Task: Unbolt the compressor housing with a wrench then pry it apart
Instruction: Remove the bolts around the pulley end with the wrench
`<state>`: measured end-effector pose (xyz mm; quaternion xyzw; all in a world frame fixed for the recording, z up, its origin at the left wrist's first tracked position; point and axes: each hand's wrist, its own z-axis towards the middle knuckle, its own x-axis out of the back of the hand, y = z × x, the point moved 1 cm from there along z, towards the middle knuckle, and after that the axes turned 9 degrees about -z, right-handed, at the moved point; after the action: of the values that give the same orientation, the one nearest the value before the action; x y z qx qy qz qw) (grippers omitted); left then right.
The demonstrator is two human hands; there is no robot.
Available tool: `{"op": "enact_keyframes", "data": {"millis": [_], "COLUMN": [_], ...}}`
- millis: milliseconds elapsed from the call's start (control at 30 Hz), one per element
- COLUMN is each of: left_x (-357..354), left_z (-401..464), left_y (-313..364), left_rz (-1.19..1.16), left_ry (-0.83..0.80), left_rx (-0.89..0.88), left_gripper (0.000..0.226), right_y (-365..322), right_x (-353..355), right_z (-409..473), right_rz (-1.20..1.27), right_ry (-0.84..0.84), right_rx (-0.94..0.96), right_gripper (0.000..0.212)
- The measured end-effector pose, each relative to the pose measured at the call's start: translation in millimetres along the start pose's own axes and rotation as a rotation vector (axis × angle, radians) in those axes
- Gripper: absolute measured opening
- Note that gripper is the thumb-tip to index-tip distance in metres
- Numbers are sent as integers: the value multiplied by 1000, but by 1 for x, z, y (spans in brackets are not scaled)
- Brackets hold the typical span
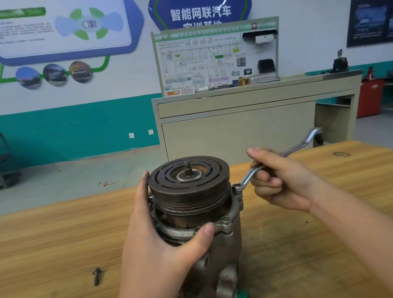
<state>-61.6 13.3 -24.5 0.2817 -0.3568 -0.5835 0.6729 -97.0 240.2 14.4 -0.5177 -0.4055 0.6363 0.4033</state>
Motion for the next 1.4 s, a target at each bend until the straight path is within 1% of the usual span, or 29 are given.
{"op": "enact_keyframes", "data": {"millis": [67, 133, 167, 200, 267, 300, 333, 400, 433, 533, 633, 733, 800, 867, 933, 1033, 1100, 1167, 1267, 1300, 1333, 1400], "left_x": [0, 1, 1, 1, 1, 1, 1, 0, 0, 1, 2, 2, 2, 2, 2, 3, 4, 4, 4, 4, 3, 3], "left_z": [0, 0, 1, 1, 0, 0, 0, 0, 0, 0, -1, -1, -1, -1, -1, -2, -2, -2, -2, -2, -2, -2], "left_y": [0, 0, -1, -1, 0, 0, 1, 1, 0, -1, -3, -3, -3, -3, -4, -5, -5, -4, -3, -2, -2, -2], "left_rz": [2, 3, 3, 1, -5, -7, -11, -27, -33, -39, -27, -27, -43, -51, -54, -40, -35, -30, -16, -9, -6, -8], "left_ry": [1, 3, 1, -1, -4, -1, 3, 7, 4, -2, -10, -22, -28, -31, -33, -36, -38, -31, -20, -19, -17, -16], "left_rx": [0, -2, -1, 1, 9, 10, 8, 7, 6, 5, 2, -9, -10, -15, -19, -22, -20, -13, -13, -15, -16, -10], "left_gripper": [102, 104, 104, 103, 102, 103, 103, 104, 104, 104, 107, 110, 110, 110, 110, 111, 113, 114, 112, 111, 110, 110], "right_y": [1, -3, -5, -5, 0, 6, 11, 20, 22, 21, 24, 26, 26, 27, 31, 37, 39, 38, 29, 25, 21, 17], "right_x": [0, 1, 2, 2, -4, -8, -11, -14, -14, -9, -8, -7, -7, -8, -8, -6, -4, -2, 1, 2, 3, 0], "right_z": [4, 1, -2, -6, -12, -15, -17, -20, -21, -22, -19, -18, -19, -20, -19, -17, -18, -21, -26, -27, -30, -36], "right_rz": [182, 382, 369, 263, -71, -219, -338, -490, -524, -531, -522, -482, -474, -501, -475, -372, -367, -358, -421, -446, -450, -391], "right_ry": [14, 63, 102, 143, 187, 183, 161, 109, 102, 91, 102, 139, 125, 86, 69, 116, 148, 185, 282, 311, 327, 324], "right_rx": [-41, 62, 151, 241, 388, 440, 478, 487, 480, 463, 458, 508, 515, 489, 480, 491, 488, 475, 454, 461, 477, 514], "right_gripper": [29, 30, 31, 31, 23, 18, 19, 36, 37, 33, 40, 35, 30, 34, 35, 25, 21, 31, 68, 77, 80, 78]}}
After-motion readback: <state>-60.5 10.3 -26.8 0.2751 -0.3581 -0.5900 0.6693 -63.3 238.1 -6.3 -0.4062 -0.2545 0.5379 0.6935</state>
